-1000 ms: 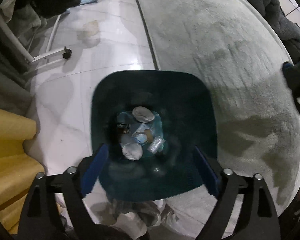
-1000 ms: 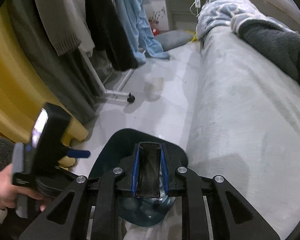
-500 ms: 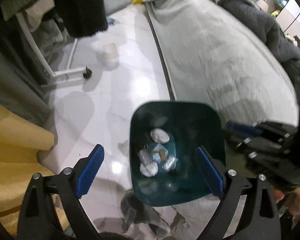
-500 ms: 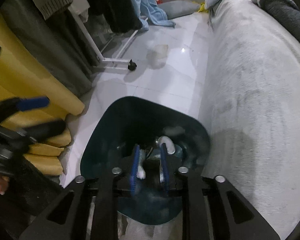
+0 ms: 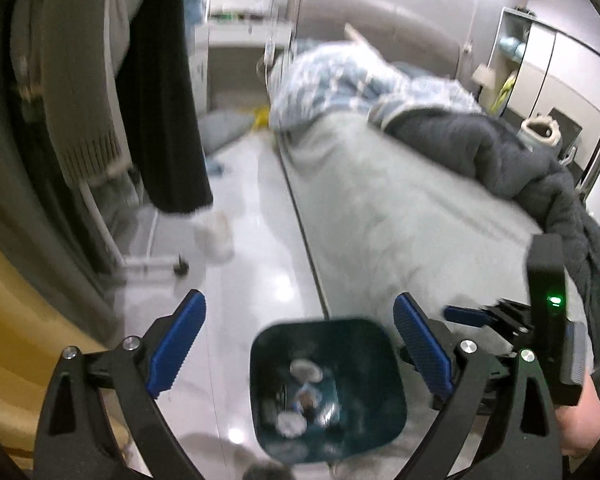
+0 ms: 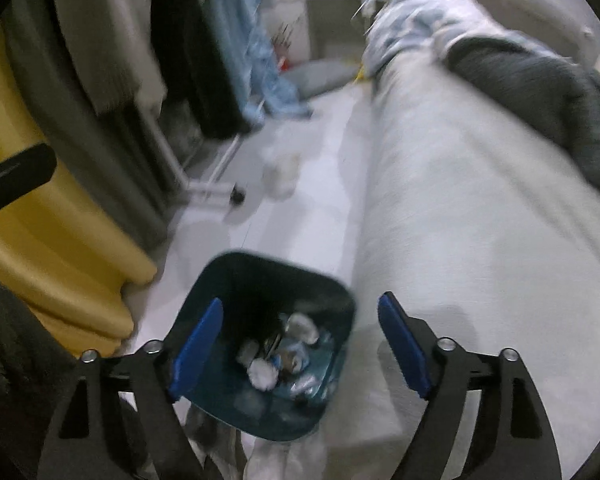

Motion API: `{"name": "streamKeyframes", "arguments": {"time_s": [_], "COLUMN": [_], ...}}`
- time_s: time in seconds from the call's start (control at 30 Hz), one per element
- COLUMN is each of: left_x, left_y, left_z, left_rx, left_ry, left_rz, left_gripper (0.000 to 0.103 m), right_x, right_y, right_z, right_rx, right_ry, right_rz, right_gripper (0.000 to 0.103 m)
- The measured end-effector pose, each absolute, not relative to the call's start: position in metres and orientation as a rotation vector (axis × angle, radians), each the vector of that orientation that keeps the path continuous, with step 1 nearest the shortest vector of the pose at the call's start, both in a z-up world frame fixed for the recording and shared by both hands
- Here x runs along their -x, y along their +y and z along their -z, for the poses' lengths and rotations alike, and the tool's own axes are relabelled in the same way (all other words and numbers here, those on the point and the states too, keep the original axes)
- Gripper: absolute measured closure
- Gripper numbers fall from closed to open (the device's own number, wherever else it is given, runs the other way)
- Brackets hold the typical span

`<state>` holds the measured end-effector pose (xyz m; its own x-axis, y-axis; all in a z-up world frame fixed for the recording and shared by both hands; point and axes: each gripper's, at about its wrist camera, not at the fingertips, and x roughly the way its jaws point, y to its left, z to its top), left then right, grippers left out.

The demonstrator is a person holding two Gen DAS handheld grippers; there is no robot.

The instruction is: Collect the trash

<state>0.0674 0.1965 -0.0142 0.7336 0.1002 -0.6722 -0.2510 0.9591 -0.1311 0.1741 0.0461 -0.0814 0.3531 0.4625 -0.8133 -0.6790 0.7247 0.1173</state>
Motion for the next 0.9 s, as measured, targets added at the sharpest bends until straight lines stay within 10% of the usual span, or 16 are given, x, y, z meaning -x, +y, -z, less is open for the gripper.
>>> {"name": "streamKeyframes", "arguments": {"time_s": [0.9], "left_x": [-0.015], "left_y": [0.045], "left_z": [-0.052], "left_rx": [0.025], "left_ry": [0.364], "left_rz": [-0.073], "left_gripper": [0.003], "right_x": [-0.062], "right_y": [-0.207], "right_z": [-0.014], "right_rx": [0.003], "right_ry": [0.471], "right_rz": [-0.286], "right_gripper": [0.003]}}
